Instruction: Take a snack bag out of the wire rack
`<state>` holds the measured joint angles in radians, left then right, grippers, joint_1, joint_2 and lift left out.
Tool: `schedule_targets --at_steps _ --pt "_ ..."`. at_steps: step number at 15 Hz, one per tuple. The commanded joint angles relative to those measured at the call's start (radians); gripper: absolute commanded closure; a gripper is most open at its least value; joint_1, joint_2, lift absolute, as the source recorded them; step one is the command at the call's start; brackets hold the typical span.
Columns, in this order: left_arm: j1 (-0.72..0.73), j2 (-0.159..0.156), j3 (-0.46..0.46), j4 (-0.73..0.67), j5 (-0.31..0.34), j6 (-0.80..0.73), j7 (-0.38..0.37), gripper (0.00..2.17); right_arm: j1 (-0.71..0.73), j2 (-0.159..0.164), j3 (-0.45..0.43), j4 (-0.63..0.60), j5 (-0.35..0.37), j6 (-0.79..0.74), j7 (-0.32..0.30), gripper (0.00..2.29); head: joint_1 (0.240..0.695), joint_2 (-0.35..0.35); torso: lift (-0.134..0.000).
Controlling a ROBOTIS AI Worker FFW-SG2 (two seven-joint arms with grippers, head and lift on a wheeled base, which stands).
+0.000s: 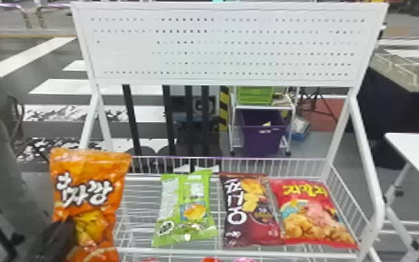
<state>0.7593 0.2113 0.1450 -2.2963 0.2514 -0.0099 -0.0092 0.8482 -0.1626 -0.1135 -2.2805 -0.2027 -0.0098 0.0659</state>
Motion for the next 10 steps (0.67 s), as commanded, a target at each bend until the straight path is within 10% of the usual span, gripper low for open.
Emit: schedule_targets --at_steps 1,10 --pt "0.0 0.0 -0.001 0.0 0.0 0.0 0.0 2.06 0.0 0.0 0.001 -0.001 0.003 0.0 0.0 0.12 0.499 0.0 0.0" --pt "-0.001 -0.001 -0.007 0.0 -0.003 0.0 -0.002 2.06 -0.024 -0.005 0.015 0.009 0.0 0.003 -0.012 0.12 0.499 0.0 0.0"
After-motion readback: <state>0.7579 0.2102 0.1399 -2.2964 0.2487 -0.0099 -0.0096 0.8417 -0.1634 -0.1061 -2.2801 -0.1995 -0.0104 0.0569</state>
